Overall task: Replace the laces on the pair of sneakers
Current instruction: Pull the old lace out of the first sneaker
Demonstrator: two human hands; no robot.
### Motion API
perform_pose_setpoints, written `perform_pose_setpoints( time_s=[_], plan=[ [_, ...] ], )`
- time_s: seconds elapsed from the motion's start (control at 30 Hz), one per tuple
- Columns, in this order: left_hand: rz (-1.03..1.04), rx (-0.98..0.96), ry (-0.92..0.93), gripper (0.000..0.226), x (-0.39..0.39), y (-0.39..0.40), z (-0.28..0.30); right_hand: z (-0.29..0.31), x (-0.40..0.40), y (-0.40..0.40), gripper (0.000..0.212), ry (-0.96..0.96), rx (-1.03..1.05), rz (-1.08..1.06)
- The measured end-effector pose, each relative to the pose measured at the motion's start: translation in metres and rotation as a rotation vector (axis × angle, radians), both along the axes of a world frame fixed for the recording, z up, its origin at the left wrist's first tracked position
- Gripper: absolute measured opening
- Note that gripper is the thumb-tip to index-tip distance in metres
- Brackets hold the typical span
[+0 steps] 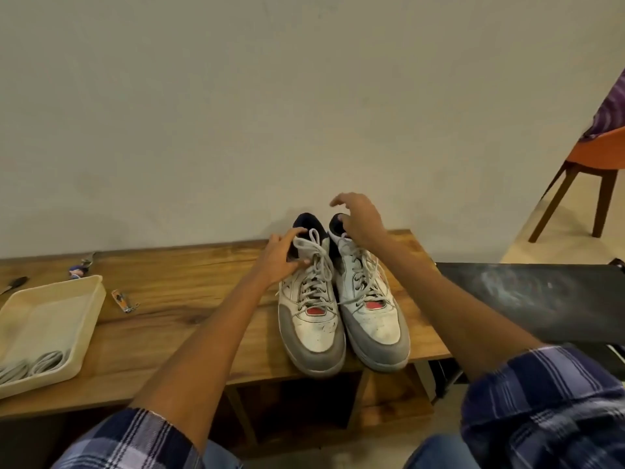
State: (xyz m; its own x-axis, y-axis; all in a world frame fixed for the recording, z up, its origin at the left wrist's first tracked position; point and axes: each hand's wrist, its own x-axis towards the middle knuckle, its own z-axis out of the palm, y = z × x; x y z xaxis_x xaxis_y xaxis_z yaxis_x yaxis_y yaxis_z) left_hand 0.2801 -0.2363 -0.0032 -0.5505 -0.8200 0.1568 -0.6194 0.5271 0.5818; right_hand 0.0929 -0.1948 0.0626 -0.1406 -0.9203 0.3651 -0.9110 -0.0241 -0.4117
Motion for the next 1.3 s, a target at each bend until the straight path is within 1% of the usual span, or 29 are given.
perform_pose_setpoints(
  time_s=[0.03, 0.07, 0.13, 0.2, 0.23, 0.4, 0.63, 0.73, 0.83, 0.9, 0.97, 1.03, 1.1, 1.17, 1.23, 1.3],
  plan=[
    [0.004, 0.003, -0.013, 0.063, 0.002, -0.004, -0.002, 0.001, -0.002, 0.002, 0.025, -0.092, -0.060, -0.100],
    [0.009, 0.015, -0.014, 0.057, 0.001, -0.007, -0.004, -0.002, -0.007, 0.007, 0.023, -0.155, -0.076, -0.195],
    [0.007, 0.013, 0.013, 0.046, -0.003, -0.008, -0.006, -0.012, -0.014, 0.019, 0.027, -0.173, -0.017, -0.308],
    [0.028, 0.014, 0.064, 0.041, -0.009, -0.003, -0.007, -0.025, -0.017, 0.033, 0.033, -0.197, 0.076, -0.312],
    [0.043, 0.008, 0.090, 0.040, -0.010, 0.000, -0.007, -0.032, -0.015, 0.038, 0.034, -0.212, 0.079, -0.298],
    [0.069, -0.006, 0.156, 0.039, -0.009, 0.005, -0.012, -0.044, 0.001, 0.035, 0.032, -0.253, -0.009, -0.339],
    [0.107, -0.002, 0.194, 0.042, -0.011, 0.002, -0.011, -0.049, 0.005, 0.026, 0.032, -0.284, -0.014, -0.382],
    [0.103, 0.019, 0.160, 0.047, -0.011, 0.001, -0.009, -0.049, 0.007, 0.026, 0.034, -0.287, 0.001, -0.384],
    [0.079, 0.034, 0.154, 0.058, -0.006, 0.002, -0.007, -0.046, 0.005, 0.028, 0.035, -0.287, 0.037, -0.356],
    [0.093, 0.040, 0.182, 0.061, -0.003, 0.009, -0.007, -0.039, 0.005, 0.034, 0.034, -0.283, 0.053, -0.344],
    [0.155, 0.049, 0.282, 0.057, -0.001, 0.023, -0.011, -0.034, 0.012, 0.043, 0.032, -0.232, -0.020, -0.370],
    [0.229, 0.032, 0.371, 0.046, 0.002, 0.037, -0.014, -0.034, 0.028, 0.053, 0.027, -0.171, -0.205, -0.360],
    [0.264, 0.023, 0.419, 0.037, 0.003, 0.046, -0.019, -0.038, 0.048, 0.061, 0.022, -0.106, -0.384, -0.269],
    [0.276, 0.060, 0.474, 0.032, 0.001, 0.059, -0.022, -0.047, 0.065, 0.067, 0.022, -0.044, -0.493, -0.161],
    [0.308, 0.071, 0.511, 0.027, -0.004, 0.067, -0.027, -0.059, 0.075, 0.072, 0.023, -0.011, -0.539, -0.097],
    [0.321, 0.055, 0.499, 0.024, -0.008, 0.070, -0.035, -0.077, 0.079, 0.076, 0.025, -0.004, -0.509, -0.067]
  ],
)
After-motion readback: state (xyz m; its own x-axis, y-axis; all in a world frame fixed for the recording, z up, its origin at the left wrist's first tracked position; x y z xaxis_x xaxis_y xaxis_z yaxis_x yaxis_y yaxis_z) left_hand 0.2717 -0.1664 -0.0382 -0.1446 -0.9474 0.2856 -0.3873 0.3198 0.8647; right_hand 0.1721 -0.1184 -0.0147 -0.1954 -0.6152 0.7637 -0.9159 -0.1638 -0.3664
